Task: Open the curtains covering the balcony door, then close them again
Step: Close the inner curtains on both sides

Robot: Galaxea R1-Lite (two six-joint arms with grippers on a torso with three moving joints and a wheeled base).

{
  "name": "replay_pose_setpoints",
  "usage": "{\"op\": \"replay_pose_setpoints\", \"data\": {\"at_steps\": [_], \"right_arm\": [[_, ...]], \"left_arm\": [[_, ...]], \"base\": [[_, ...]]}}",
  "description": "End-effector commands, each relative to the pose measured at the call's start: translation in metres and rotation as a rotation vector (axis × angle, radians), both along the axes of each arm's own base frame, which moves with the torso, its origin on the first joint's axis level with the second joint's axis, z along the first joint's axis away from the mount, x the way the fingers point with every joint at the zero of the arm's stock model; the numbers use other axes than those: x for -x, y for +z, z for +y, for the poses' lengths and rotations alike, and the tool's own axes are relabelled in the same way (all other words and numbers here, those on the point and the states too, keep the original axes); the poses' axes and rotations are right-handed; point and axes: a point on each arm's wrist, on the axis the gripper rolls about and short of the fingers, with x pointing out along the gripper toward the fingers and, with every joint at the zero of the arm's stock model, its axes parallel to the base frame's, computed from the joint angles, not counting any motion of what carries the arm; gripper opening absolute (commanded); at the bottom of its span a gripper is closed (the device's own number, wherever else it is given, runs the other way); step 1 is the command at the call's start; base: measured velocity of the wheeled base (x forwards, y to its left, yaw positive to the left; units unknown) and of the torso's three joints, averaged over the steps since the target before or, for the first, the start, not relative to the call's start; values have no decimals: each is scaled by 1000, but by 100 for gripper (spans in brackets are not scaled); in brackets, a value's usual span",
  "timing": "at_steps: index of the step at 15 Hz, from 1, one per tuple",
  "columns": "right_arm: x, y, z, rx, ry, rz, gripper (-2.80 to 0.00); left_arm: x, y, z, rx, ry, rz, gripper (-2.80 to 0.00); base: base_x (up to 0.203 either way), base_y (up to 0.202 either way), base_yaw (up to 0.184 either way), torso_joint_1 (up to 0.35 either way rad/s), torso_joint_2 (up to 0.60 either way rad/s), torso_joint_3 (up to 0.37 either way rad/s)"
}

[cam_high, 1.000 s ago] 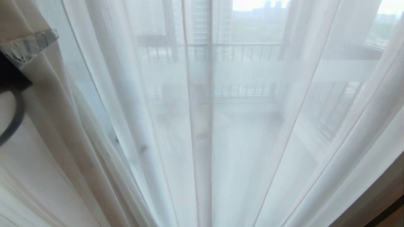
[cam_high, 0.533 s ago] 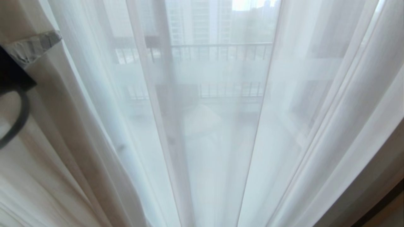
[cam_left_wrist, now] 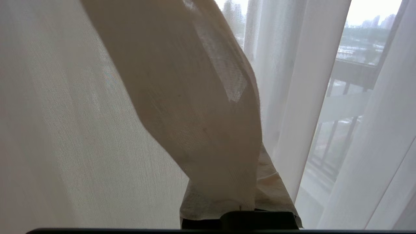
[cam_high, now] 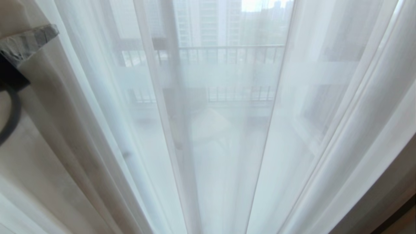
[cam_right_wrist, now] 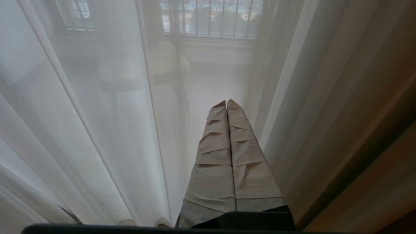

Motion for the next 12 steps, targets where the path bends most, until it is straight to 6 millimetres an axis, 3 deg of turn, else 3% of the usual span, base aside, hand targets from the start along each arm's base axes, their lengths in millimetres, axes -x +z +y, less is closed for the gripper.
{"op": "replay_pose_setpoints", "data": {"at_steps": [1,7,12], "right_arm": [[0,0,0,1,1,1,-280],[0,0,0,1,0,1,-280],[0,0,0,1,0,1,-280]], "left_arm": [[-1,1,0,1,2,-1,-280],[-9,23,-10,14,-49,-48,-280],[-17,40,-49,27,-237,-62,-280]], "base": [[0,0,0,0,0,0],[0,0,0,0,0,0],[0,0,0,0,0,0]]}}
